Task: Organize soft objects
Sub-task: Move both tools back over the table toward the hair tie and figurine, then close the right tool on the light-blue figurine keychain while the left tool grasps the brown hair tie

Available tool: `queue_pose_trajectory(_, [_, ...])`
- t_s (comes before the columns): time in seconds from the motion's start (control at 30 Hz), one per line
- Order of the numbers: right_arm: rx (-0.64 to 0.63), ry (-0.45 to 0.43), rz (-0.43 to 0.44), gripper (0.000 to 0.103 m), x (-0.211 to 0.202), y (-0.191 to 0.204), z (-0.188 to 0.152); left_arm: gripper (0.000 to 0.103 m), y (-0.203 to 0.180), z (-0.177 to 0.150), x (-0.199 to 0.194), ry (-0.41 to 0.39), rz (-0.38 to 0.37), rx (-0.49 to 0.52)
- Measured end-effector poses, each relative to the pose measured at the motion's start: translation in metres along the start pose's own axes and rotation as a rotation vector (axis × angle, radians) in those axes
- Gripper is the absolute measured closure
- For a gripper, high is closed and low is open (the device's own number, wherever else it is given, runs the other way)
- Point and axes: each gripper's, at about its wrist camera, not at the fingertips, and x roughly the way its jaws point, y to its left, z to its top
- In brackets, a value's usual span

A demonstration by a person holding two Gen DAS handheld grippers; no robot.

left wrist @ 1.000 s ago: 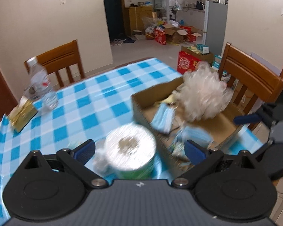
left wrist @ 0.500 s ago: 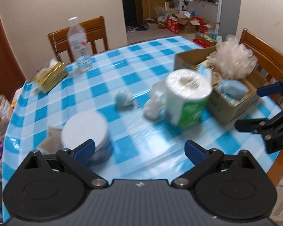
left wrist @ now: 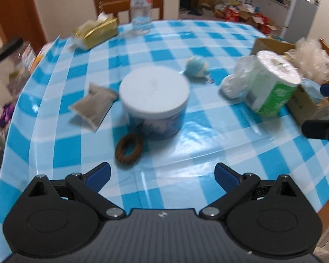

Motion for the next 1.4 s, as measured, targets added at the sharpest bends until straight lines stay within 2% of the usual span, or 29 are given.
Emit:
queue_pose_trajectory(0.23, [-0.06,-0.007,0.066,0.0,0.02,0.004,0.022,0.003,0.016,-0.005,0.031,0.07,0.037,-0.085])
queue_pose_trajectory(0.4, [-0.11,-0.003,0.07,0.0,0.035,0.001,0.04,0.003,0.027,-0.004,0.046,0.093,0.047,-0.159])
queue_pose_trajectory(0.77, [-0.155,0.013,0.062,0.0,0.089,-0.014,0.09,0.001,0.037,-0.001,0.07,0.141,0.056,-0.243])
queue_pose_trajectory(0.87, [-0.163,0.03,0.043,0.0,0.108,-0.018,0.103,0.001,0.036,0.001,0.072,0.14,0.071,-0.239])
queue_pose_trajectory(1.03, [-0.126,0.098,0.045,0.0,0.142,-0.026,0.129,0.0,0.028,0.003,0.077,0.154,0.113,-0.189])
queue_pose_trajectory(1.17, [-0.136,0.233,0.057,0.0,0.178,-0.024,0.144,0.0,0.027,0.004,0.078,0.157,0.12,-0.18])
queue_pose_trajectory(1.4, [-0.11,0.385,0.057,0.0,0.234,-0.021,0.151,0.0,0.027,0.004,0.077,0.144,0.123,-0.183])
